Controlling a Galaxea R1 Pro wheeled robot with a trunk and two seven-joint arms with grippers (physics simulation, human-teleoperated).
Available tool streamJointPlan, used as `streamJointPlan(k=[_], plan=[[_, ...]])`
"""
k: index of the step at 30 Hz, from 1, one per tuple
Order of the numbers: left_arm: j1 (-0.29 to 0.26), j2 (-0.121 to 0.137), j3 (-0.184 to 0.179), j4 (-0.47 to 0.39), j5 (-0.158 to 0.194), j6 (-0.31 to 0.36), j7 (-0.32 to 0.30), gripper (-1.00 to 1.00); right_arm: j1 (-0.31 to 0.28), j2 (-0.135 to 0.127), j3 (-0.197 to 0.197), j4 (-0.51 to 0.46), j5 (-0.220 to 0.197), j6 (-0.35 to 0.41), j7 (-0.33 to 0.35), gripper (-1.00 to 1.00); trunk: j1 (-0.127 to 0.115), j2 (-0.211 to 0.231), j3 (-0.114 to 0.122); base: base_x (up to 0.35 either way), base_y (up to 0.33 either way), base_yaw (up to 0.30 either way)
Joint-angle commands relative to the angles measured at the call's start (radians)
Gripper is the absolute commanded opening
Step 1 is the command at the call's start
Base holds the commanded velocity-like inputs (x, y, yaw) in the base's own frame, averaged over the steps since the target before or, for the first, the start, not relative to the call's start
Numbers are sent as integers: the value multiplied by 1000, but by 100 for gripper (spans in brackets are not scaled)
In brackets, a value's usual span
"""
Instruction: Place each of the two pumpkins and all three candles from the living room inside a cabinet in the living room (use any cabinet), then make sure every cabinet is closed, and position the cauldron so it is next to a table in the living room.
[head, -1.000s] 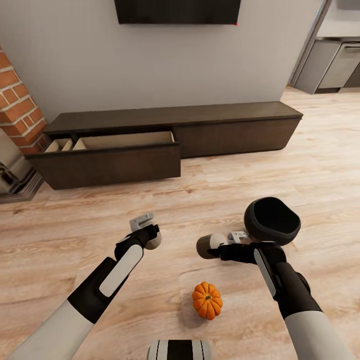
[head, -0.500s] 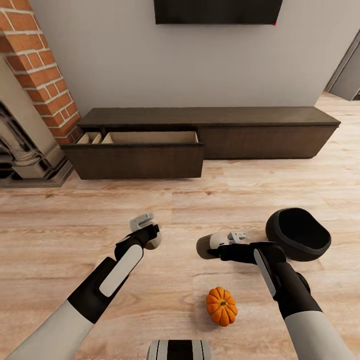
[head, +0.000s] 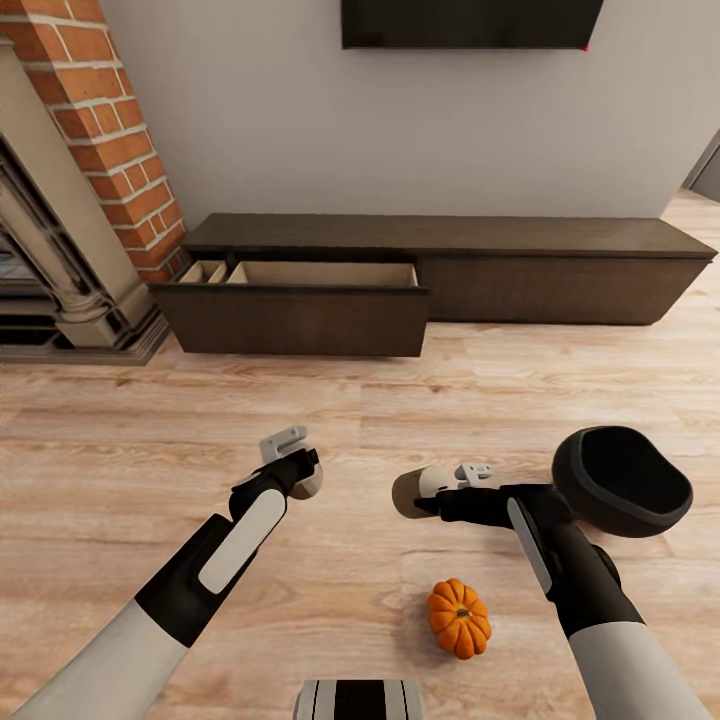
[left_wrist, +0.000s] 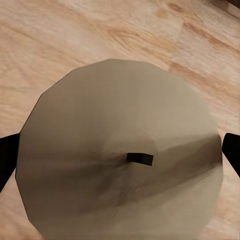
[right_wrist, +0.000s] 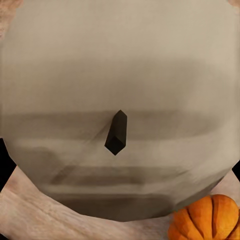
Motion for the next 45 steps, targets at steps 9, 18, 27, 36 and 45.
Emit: streamJointPlan(k=[9,18,27,36,45], plan=[[0,0,0,0,0,0,-1,-100,0,0,0,0,-1,1,0,-100,0,0,0,31,135,0],[0,0,0,1,0,0,-1,-100,0,0,0,0,-1,0,0,-100,0,0,0,182,168,1],[0,0,-1,1,-2,-4,0,-100,0,0,0,0,-1,0,0,-100,0,0,0,134,121,227],[2,0,0,3,-2,-8,6,-100,0,0,0,2,-1,0,0,-100,0,0,0,-17,3,272],[2,0,0,3,-2,-8,4,-100,0,0,1,15,0,0,-1,-100,0,0,0,-1,0,268]])
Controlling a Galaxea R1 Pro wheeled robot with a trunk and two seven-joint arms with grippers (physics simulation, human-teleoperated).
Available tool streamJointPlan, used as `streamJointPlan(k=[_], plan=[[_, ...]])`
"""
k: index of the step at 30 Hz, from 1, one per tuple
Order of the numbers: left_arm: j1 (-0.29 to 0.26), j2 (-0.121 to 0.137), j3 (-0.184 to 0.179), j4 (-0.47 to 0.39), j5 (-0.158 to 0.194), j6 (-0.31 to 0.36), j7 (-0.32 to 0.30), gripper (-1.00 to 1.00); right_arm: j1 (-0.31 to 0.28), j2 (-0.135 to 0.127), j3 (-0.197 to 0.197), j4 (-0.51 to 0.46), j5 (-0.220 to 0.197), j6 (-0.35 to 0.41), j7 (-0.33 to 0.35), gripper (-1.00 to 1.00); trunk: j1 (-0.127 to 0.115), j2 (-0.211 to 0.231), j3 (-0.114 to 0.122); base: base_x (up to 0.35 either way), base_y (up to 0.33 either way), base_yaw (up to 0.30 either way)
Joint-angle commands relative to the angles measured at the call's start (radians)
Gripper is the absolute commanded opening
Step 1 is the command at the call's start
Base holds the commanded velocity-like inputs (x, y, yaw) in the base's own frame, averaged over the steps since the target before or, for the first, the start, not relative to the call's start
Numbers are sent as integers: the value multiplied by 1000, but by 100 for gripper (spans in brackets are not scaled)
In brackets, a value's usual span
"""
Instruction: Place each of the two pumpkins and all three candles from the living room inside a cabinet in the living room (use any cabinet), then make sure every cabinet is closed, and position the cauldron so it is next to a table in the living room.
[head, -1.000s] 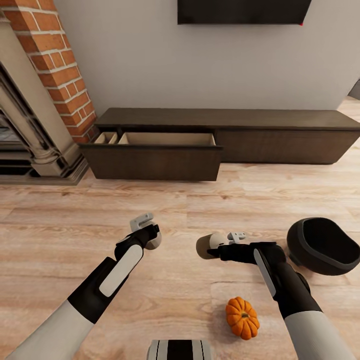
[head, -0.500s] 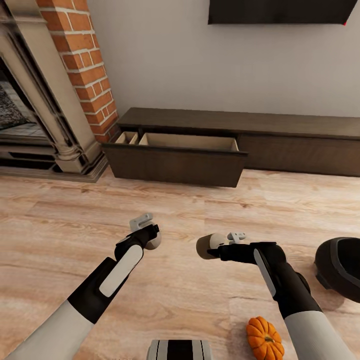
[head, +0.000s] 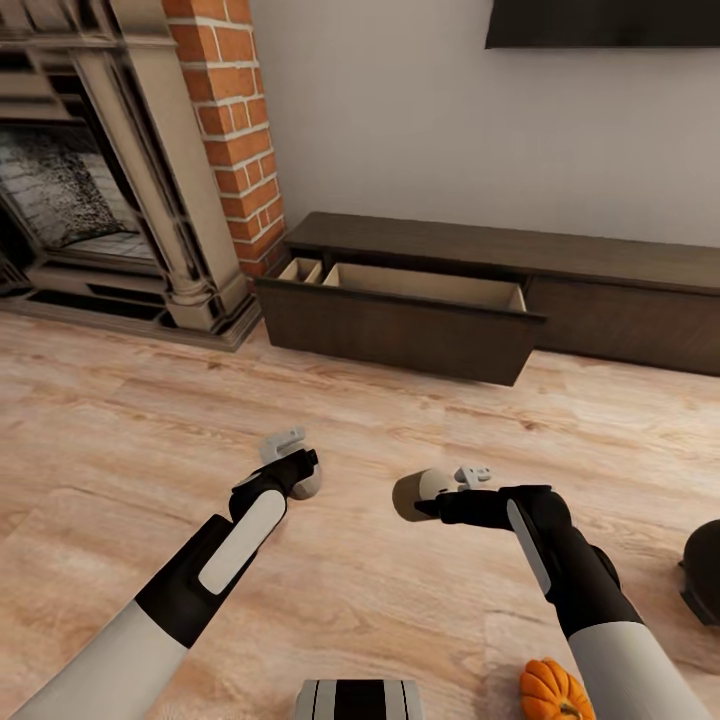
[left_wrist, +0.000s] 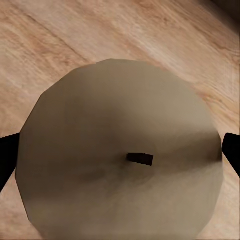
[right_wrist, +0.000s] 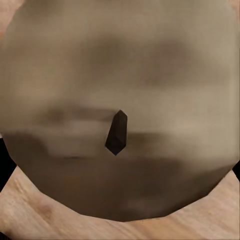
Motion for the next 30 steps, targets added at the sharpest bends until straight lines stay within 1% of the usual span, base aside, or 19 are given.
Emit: streamJointPlan(k=[1,14,18,27,30], plan=[[0,0,0,0,-1,0,0,-100,0,0,0,1,-5,1,0,-100,0,0,0,0,0,268],[0,0,0,0,0,0,-4,-100,0,0,0,1,-5,1,0,-100,0,0,0,0,0,248],[0,0,0,0,0,0,-6,-100,0,0,0,1,-5,1,0,-100,0,0,0,96,63,41],[0,0,0,0,0,1,-6,-100,0,0,0,2,-7,1,0,-100,0,0,0,269,160,2],[11,0,2,1,-1,-4,-11,-100,-3,1,4,15,-4,-8,-3,-100,0,0,0,0,0,0]])
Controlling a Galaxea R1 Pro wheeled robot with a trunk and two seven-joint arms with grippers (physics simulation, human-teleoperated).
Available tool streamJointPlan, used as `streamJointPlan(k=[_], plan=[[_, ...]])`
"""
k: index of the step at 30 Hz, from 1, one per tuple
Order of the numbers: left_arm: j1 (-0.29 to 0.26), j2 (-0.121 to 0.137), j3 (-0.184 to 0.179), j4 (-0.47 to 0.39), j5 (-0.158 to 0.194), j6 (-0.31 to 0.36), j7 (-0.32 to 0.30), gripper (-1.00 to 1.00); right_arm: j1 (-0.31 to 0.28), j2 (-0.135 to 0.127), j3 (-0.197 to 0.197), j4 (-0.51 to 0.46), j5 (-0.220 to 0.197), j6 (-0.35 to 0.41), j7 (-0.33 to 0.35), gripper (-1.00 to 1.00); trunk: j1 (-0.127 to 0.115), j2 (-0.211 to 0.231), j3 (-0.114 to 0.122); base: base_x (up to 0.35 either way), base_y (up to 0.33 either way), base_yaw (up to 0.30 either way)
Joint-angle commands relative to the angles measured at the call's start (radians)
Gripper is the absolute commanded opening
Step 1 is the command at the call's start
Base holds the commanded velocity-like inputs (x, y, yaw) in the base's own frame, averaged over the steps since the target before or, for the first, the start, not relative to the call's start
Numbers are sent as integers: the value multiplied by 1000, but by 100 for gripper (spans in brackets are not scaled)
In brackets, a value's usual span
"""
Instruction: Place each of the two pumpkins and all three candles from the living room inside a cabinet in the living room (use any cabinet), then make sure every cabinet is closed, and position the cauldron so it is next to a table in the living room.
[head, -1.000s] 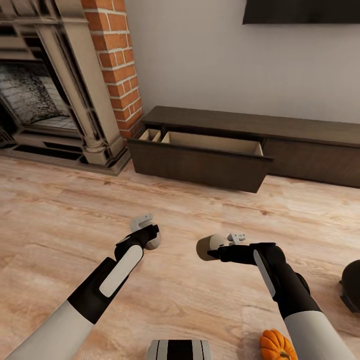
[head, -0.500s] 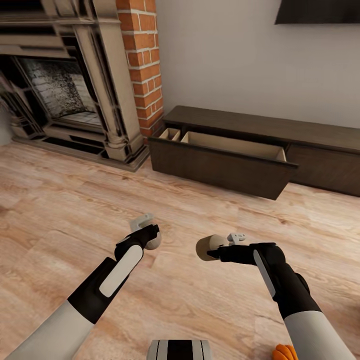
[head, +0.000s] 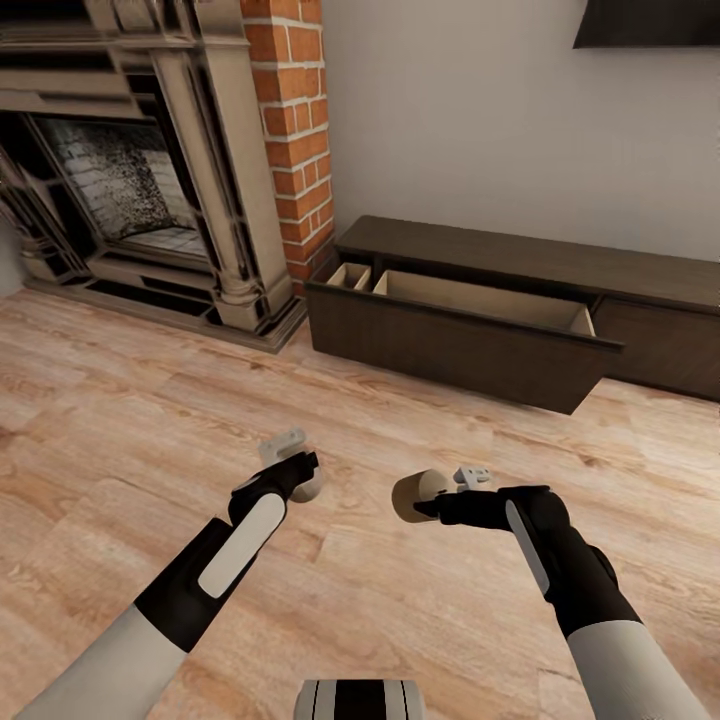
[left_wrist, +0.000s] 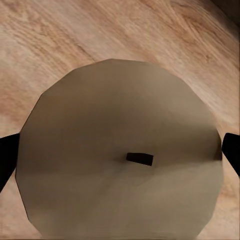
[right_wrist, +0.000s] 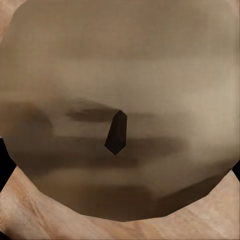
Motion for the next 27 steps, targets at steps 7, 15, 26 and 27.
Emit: streamJointPlan(k=[7,15,26,27], plan=[[5,9,7,-16,-5,4,1,-100,-1,-7,-10,-10,-3,6,8,-100,0,0,0,0,0,0],[5,15,14,-108,-1,50,8,-100,-10,-2,-77,-130,-6,97,9,-100,-3,1,23,0,0,0],[1,3,50,-109,1,202,9,-100,-1,-1,-75,-78,1,87,2,-100,-8,4,66,0,0,0],[-1,2,51,-109,2,203,9,-100,0,-2,-75,-75,1,86,1,-100,-8,4,70,0,0,0]])
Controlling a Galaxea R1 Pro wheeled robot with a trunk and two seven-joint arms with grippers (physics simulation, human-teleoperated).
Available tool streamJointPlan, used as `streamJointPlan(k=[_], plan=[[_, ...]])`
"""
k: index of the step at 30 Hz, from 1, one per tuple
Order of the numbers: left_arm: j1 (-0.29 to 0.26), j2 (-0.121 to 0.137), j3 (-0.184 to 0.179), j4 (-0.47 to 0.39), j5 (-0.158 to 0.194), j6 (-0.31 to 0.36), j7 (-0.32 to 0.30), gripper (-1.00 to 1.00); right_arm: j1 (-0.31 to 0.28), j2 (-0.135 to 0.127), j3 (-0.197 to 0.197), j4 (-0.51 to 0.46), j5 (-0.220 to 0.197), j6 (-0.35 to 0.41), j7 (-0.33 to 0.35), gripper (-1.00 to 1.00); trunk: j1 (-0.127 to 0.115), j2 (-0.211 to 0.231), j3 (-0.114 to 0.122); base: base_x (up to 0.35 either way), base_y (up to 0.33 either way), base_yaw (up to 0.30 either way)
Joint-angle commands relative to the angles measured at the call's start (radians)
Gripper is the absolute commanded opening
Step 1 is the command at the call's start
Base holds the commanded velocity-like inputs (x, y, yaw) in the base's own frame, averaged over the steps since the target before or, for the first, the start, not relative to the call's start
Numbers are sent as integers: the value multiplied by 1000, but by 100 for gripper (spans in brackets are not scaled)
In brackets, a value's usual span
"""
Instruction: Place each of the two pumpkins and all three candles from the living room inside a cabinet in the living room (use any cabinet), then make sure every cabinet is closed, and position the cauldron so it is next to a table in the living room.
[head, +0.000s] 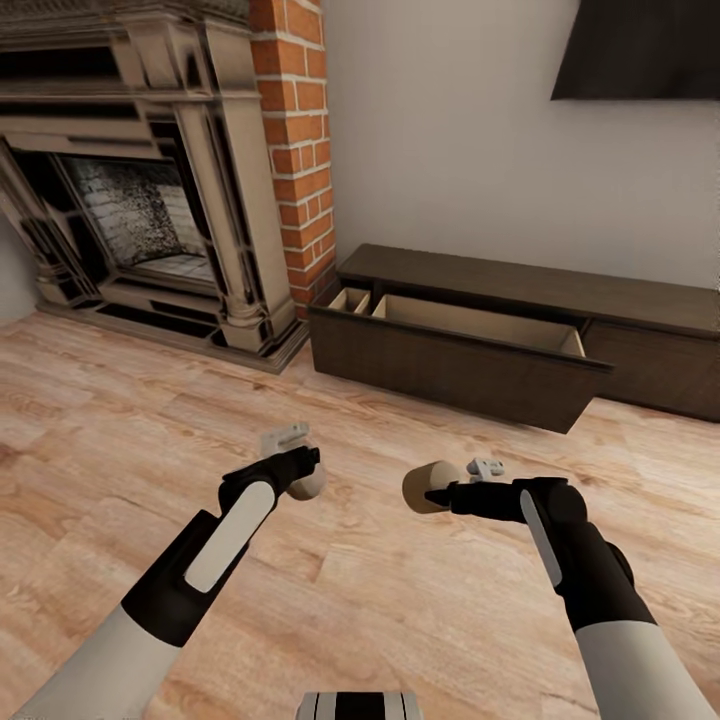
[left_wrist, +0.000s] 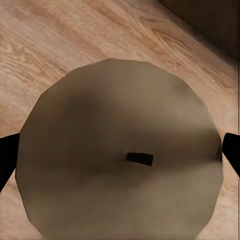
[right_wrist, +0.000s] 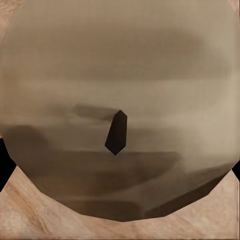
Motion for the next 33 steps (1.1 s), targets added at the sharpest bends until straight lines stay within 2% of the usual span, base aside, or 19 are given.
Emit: streamJointPlan(k=[1,3,6,12,17,21,31,33], plan=[[-1,-1,0,0,1,2,0,-100,1,0,0,2,-4,1,-1,-100,0,0,4,0,0,0],[-3,-6,1,1,1,3,0,-100,2,1,1,3,-2,0,-2,-100,-1,1,12,0,0,0],[-4,-36,0,3,0,5,1,-100,3,2,2,3,-3,1,-1,-100,-3,1,23,0,0,0],[-4,-61,-4,9,4,11,1,-100,6,2,2,4,-8,6,2,-100,-5,3,46,0,0,-27],[0,-115,0,17,27,161,0,-100,10,2,3,6,-9,8,2,-100,-8,4,66,0,0,-4],[0,-120,2,18,28,179,0,-100,11,2,3,14,-9,3,1,-100,-20,27,79,0,0,-121],[0,-114,9,16,26,188,0,-100,11,2,3,25,-4,1,1,-100,-58,97,110,0,0,-269],[-1,-107,31,15,26,191,0,-100,11,2,3,24,-3,1,1,-100,-66,111,117,0,0,-280]])
